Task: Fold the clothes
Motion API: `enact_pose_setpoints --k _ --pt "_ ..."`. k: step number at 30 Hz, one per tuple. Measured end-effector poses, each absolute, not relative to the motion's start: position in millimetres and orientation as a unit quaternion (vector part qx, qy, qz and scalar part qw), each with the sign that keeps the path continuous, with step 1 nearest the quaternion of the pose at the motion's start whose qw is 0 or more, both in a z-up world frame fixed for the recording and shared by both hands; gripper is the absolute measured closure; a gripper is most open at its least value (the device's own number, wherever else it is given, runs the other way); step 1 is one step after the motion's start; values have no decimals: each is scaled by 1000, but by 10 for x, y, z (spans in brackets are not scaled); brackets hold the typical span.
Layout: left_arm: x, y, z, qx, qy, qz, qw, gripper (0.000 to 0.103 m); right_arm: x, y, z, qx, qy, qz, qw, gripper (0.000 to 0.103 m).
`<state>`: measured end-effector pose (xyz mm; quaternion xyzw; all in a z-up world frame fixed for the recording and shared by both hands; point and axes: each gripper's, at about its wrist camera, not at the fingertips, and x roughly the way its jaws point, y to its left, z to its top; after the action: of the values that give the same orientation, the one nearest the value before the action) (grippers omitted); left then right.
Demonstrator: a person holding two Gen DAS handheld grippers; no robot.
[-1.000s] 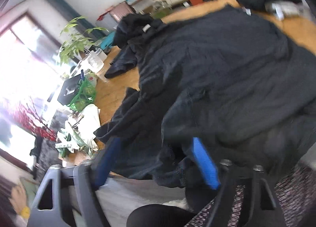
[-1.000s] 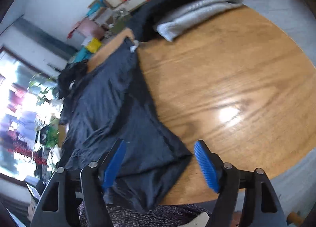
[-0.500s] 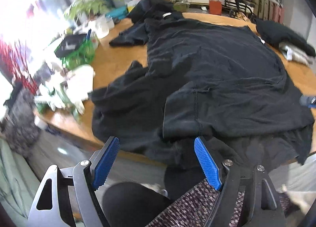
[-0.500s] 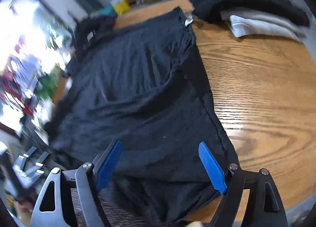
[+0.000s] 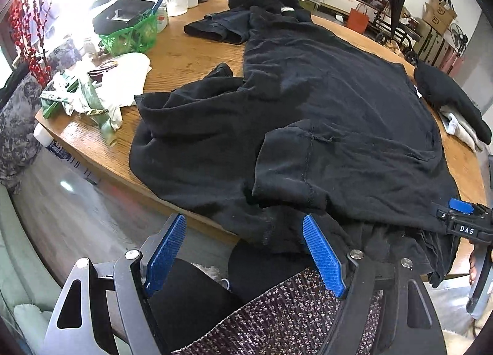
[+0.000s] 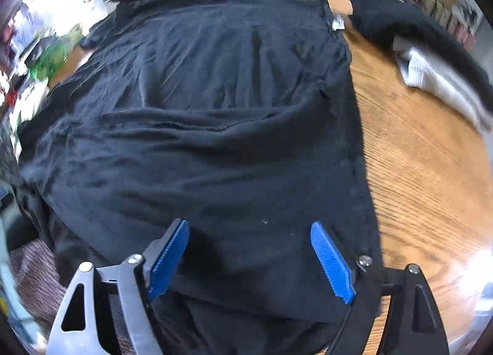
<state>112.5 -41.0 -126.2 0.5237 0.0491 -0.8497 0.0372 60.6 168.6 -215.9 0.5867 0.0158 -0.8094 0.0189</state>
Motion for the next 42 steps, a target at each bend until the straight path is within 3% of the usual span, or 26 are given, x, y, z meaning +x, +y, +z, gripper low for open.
enact_pose_setpoints --k 7,17,24,28,34,42 --pt "1093 -398 -1308 528 53 -848 24 24 694 2141 -2162 591 -21 -806 -20 13" --pt "1058 -414 -1341 532 60 -844 23 24 759 2158 -2073 590 -42 -806 -1 15" --pt "1068 -630 -1386 540 177 -823 2 24 749 1995 -1936 574 -58 -816 49 15" --pt "1097 -613 -1425 549 175 -817 8 24 707 1834 -2059 585 -51 -806 72 15" --pt "1101 -573 -1482 558 179 -811 1 24 727 1619 -2193 589 4 -805 68 7" --pt "1091 -521 -1502 564 166 -809 -6 24 718 1588 -2228 590 4 -805 63 2"
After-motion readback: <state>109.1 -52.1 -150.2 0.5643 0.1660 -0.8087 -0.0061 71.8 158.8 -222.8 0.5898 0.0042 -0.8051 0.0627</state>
